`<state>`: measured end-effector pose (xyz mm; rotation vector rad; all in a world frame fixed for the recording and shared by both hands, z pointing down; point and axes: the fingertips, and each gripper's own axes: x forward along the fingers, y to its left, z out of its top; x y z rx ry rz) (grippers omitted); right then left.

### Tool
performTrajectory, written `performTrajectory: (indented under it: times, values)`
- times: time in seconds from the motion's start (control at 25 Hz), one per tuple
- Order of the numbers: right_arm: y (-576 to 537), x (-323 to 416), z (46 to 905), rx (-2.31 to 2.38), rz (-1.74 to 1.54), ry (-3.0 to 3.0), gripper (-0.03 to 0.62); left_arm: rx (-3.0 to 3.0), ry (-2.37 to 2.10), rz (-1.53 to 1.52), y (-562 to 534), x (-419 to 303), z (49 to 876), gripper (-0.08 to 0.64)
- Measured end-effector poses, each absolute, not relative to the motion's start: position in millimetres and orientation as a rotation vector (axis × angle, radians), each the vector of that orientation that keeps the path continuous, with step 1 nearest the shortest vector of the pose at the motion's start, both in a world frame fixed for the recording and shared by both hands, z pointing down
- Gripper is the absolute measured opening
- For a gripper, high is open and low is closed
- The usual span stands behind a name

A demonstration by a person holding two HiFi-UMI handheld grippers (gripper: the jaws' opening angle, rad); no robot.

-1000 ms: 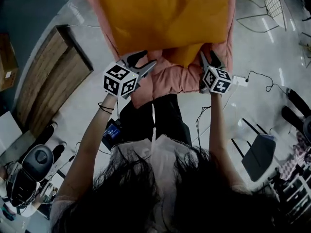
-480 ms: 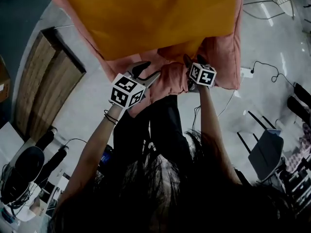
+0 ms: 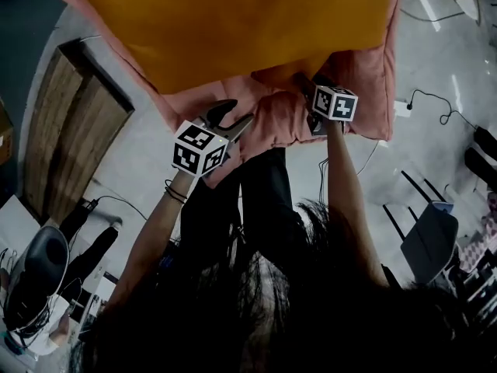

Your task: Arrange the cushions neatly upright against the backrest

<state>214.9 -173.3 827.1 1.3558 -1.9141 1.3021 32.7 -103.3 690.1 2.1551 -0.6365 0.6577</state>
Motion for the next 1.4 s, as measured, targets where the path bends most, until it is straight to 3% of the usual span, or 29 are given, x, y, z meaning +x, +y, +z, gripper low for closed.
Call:
performTrajectory:
  times: [0.2, 0.4, 0.84, 1.12, 1.4]
  values:
    - [-155, 209, 810, 1.427, 1.527, -1.865, 0.103, 2.157, -0.643, 0.636, -100, 39, 678, 0.216]
    - [-130, 193, 771, 1.561, 1.785, -1.868, 0.058, 2.149, -0.627, 0.621, -97, 33, 667, 0.216]
    - [-71, 182, 712, 1.643, 1.862, -1.606, 0.035, 2.211, -0.502, 0.718, -54, 41, 662, 0.216]
    - [-2, 136, 722, 1.696, 2.252, -1.274, 0.034, 2.226, -0.375, 0.784, -16, 29, 669, 0.216]
    - [-42, 128, 722, 1.704, 2.474, -1.26, 0.034, 2.407, -0.293, 0.998, 10, 8, 680, 0.236]
